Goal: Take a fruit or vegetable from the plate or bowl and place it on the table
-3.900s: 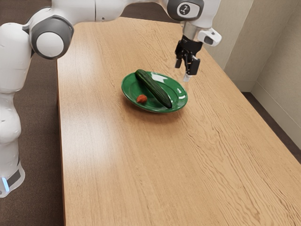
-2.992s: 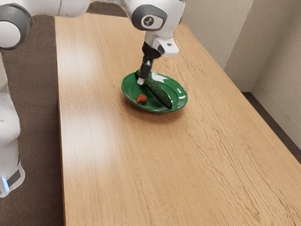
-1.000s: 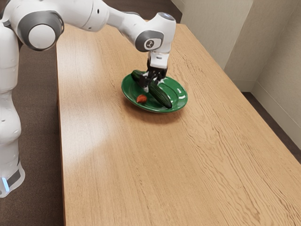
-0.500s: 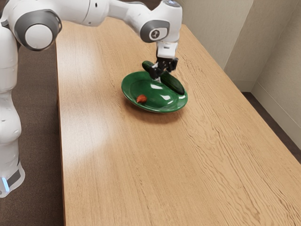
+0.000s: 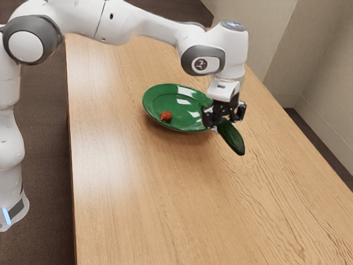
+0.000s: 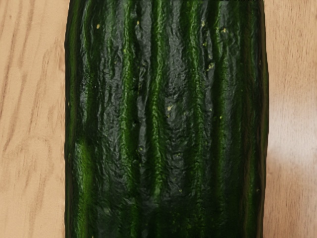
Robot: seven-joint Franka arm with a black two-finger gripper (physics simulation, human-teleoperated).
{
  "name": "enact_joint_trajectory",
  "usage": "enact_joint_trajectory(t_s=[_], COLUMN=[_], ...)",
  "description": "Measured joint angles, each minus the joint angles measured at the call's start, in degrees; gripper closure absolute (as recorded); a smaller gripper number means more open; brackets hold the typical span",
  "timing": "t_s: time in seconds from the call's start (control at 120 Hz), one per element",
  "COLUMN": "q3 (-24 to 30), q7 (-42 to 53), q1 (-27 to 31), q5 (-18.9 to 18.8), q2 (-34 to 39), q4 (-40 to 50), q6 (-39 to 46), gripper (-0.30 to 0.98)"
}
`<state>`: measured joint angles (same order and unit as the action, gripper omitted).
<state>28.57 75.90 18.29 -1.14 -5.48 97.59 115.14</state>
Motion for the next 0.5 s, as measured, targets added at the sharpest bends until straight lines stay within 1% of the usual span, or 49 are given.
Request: enact_joint_trajectory(t_s=[0.108, 0.183, 0.267, 0.325, 0.4, 0.5], q3=[4.0, 5.2, 5.4, 5.3, 5.1, 5.0], q7=[-1.5, -2.6, -3.7, -4.4, -5.2, -6.2], q1=[-0.3, -0.6, -0.4, -0.1, 0.1, 0.1], q5=[0.0, -0.1, -0.1, -0.1, 0.0, 0.2], q2=[0.0, 0.0, -0.1, -0.2, -0.3, -0.3], q4=[0.0, 0.0, 0.1, 0.0, 0.0, -0.4], q6=[0.0, 0.0, -0.2, -0.6, -1.0, -1.4], gripper=[0.51, 0.51, 0.3, 0.2, 0.12, 0.06])
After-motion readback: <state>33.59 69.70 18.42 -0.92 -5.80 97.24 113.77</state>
